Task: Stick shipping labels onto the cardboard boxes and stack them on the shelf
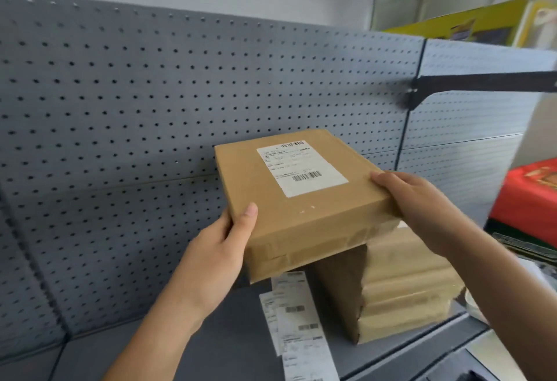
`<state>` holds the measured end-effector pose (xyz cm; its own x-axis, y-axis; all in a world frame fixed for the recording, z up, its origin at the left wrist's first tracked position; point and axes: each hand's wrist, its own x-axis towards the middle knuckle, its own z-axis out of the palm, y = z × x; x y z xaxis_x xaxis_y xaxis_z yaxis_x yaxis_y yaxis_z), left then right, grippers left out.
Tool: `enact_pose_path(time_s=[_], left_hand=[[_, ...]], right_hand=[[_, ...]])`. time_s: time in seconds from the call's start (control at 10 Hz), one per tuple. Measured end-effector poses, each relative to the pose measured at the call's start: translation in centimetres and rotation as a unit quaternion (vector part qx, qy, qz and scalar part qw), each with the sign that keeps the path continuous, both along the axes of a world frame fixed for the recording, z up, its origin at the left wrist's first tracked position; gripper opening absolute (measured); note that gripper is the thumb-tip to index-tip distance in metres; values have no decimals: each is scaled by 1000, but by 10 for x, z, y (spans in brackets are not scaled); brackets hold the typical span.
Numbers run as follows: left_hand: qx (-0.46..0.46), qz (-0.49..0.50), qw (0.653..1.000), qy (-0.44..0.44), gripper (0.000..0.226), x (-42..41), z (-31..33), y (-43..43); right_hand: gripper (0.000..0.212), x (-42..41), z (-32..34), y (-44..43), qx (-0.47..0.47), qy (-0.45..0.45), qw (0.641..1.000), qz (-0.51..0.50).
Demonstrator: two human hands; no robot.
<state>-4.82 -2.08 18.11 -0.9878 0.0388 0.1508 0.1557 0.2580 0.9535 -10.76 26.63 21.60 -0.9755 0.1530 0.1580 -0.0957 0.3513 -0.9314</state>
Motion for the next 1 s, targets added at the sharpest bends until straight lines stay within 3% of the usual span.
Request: enact_pose_path(time_s=[0.1, 0.3, 0.6, 0.8, 1.0], left_hand=[[-44, -43, 998, 15, 61, -28, 9, 44], [-84, -66, 994, 8, 89, -64, 14, 106], [-164, -30, 986, -23, 85, -105, 1, 186], [-189, 2, 982, 2, 87, -114, -15, 202], [-182, 18, 983, 8, 91, -111, -14, 204]], right_hand=[[35, -18, 8, 54, -19, 3, 999, -33], [42, -52, 3, 121, -51, -3, 996, -79], [33, -94, -22, 196, -65, -34, 990, -118], [41, -103, -44, 218, -54, -50, 991, -107], [34, -100, -40, 216, -1, -31, 991, -129]])
